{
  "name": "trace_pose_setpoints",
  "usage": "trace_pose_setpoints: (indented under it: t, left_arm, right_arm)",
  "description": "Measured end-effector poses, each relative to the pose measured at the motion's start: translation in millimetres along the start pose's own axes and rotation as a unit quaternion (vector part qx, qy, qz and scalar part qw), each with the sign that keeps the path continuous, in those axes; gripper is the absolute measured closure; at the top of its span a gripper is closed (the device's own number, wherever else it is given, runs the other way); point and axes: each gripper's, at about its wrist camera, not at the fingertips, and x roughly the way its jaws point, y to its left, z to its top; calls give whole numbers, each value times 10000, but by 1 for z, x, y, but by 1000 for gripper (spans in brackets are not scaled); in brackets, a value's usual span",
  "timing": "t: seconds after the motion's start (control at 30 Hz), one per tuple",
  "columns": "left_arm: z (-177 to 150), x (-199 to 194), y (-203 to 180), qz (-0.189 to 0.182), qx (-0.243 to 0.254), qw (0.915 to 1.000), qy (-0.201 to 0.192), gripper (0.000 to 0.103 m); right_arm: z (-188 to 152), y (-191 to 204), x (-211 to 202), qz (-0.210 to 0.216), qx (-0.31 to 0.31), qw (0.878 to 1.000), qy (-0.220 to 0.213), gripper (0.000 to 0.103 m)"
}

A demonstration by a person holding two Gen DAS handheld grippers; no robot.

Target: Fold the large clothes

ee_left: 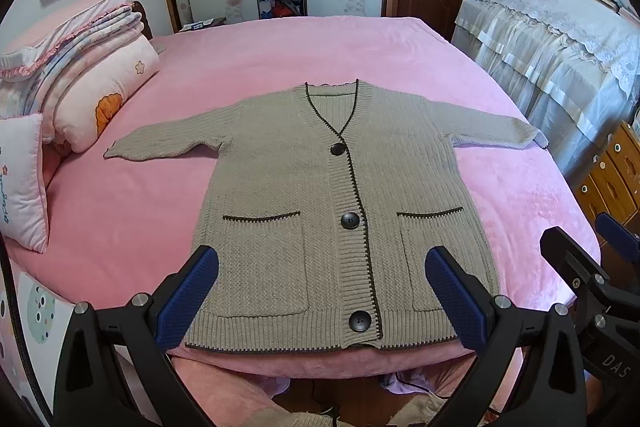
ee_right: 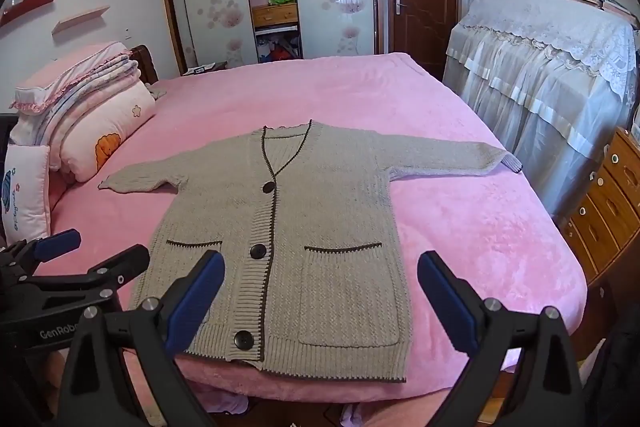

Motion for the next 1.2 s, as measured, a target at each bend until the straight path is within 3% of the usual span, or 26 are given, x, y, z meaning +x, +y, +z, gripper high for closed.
trace_pose_setpoints:
  t: [0.53,1.2]
  left_arm:
    - [-3,-4,-11,-10,143,9999,-16,0]
    - [-2,-4,-22,-21,45,10000,81,0]
  right_arm:
    - [3,-8,-5,-33,69,10000,6,5]
    - [6,-23,-2,272,110,9996,-1,5]
